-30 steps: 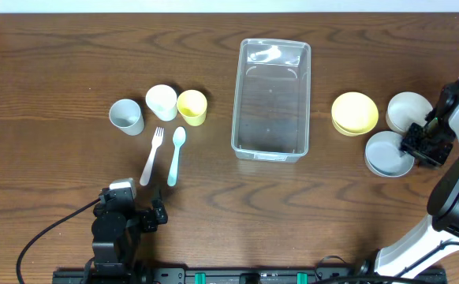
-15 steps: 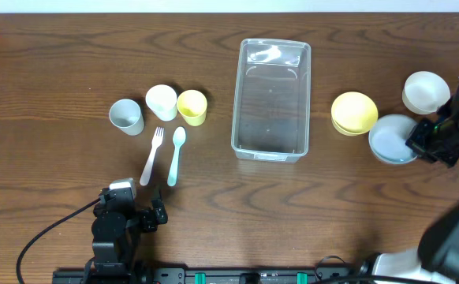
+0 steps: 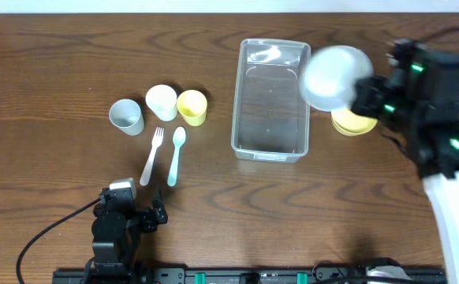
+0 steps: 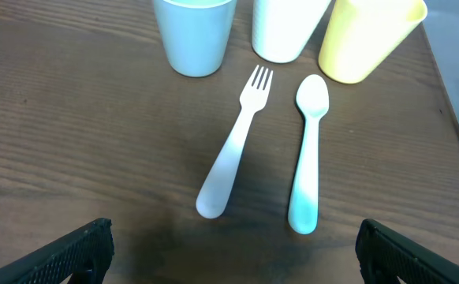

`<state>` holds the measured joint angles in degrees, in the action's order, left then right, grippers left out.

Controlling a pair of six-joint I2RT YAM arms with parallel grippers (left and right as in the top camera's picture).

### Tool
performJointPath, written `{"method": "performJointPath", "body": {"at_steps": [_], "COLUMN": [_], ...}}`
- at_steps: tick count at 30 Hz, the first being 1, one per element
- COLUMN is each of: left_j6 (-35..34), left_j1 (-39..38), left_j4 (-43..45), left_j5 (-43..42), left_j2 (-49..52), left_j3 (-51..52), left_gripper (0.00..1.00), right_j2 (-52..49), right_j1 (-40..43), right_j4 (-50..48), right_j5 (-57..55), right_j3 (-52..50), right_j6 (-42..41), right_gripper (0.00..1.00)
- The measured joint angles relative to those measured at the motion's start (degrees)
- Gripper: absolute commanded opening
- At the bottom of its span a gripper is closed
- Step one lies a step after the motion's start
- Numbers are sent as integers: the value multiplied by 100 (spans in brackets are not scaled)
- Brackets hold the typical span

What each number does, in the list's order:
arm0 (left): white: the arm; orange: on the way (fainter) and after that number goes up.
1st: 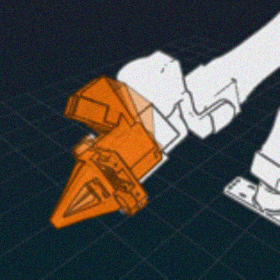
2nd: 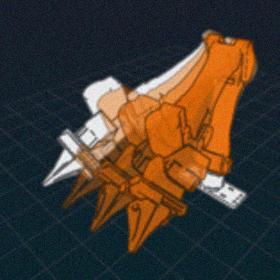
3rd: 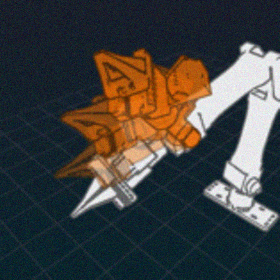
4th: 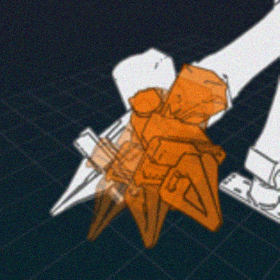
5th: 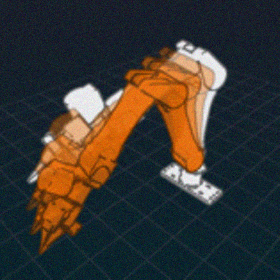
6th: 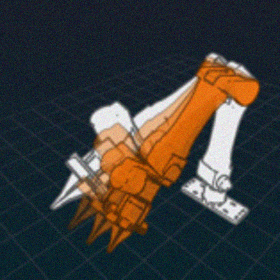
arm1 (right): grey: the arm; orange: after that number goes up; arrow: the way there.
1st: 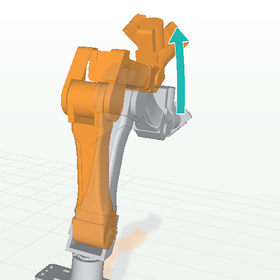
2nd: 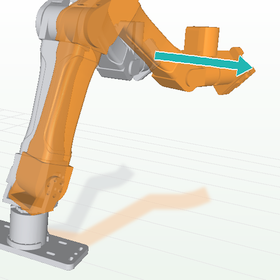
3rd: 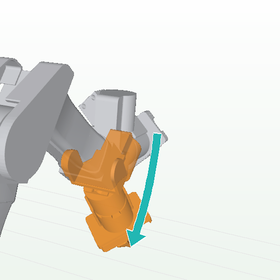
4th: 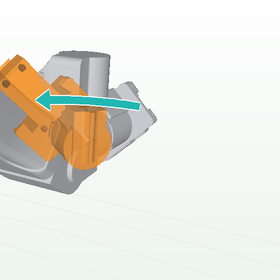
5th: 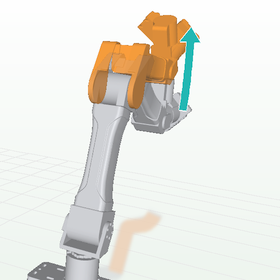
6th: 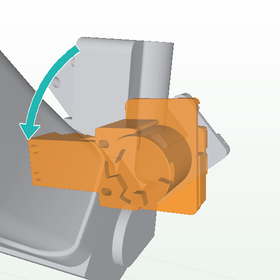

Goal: Pack container
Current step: 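Carry the light blue bowl into the clear container and release, then move the right gripper to the white bowl and grasp its rim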

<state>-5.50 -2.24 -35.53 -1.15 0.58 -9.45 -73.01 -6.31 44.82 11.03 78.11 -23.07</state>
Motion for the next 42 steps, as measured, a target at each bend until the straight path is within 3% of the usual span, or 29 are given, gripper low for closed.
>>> {"method": "performJointPath", "body": {"at_steps": [6,12,17,22,29,37,42], "left_j6": [0,0,0,0,0,0,0], "left_j1": [0,0,0,0,0,0,0], "left_j4": [-2,0,0,0,-2,0,0], "left_j5": [0,2,0,0,0,0,0], "left_j2": [0,0,0,0,0,0,0], "left_j3": [0,0,0,0,0,0,0], "left_gripper": [98,98,98,98,98,98,98], "right_j2": [-1987,-4079,-4809,-4953,-4946,-4111,-3145], "right_j1": [-503,-579,-579,-579,-577,-221,885], "right_j4": [-717,-376,-107,70,315,459,984], "right_j5": [13,304,352,302,378,680,466], "right_j3": [444,1860,2566,2656,2708,2726,2927], "right_j6": [-409,-588,-654,-734,-461,37,122], "right_gripper": [1,1,1,4,47,56,56]}}
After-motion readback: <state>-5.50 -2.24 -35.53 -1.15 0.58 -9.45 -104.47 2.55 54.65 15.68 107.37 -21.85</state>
